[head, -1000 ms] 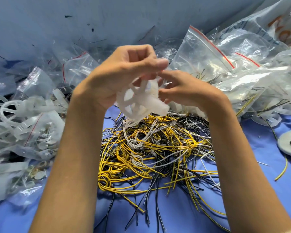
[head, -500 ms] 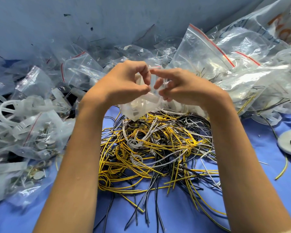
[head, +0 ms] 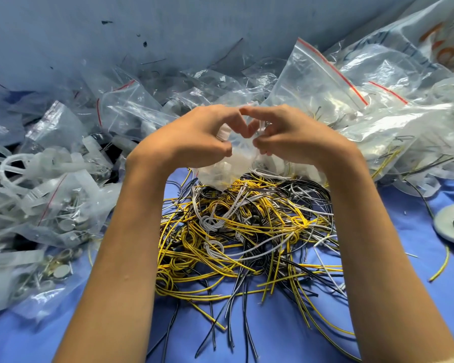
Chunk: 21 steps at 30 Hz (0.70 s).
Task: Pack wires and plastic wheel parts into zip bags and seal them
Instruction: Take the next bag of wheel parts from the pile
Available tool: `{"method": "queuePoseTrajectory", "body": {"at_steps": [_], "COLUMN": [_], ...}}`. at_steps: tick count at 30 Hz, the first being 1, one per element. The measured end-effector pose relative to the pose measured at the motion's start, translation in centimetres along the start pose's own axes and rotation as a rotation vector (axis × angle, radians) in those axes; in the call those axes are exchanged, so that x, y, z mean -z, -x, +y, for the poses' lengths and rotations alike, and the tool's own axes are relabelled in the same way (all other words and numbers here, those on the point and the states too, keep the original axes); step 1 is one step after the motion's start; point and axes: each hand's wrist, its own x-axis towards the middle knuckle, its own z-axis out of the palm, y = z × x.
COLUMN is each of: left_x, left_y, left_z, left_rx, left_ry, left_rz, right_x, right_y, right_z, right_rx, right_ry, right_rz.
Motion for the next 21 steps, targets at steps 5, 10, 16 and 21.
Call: {"method": "queuePoseTrajectory", "body": {"at_steps": [5,10,16,21], "left_x": [-0.04,0.05,-0.02,-0.37], "left_y": [-0.01,-0.18,-0.39,-0.5], "left_z": [-0.27,-0.11,0.2,0.58], "left_rx": [-0.004,-0.018,-0.006,0.031], "left_ry": [0.044,-0.002,-0.073,-0.075], "left_rz": [0.01,0.059,0.111,0.129], "right_x": [-0.26,-0.39,-0.43,-0.22], "right_y": [-0.31,-0.38,-0.24,-0.21], "right_z": [-0.35,-0.53,-0.66,-0.74], "right_rx": [0.013,0.075,0.102,0.113], "right_ry": [0.076,0.105,0.096,0.032], "right_rz": [0.012,-0.019,-0.011,0.05]}}
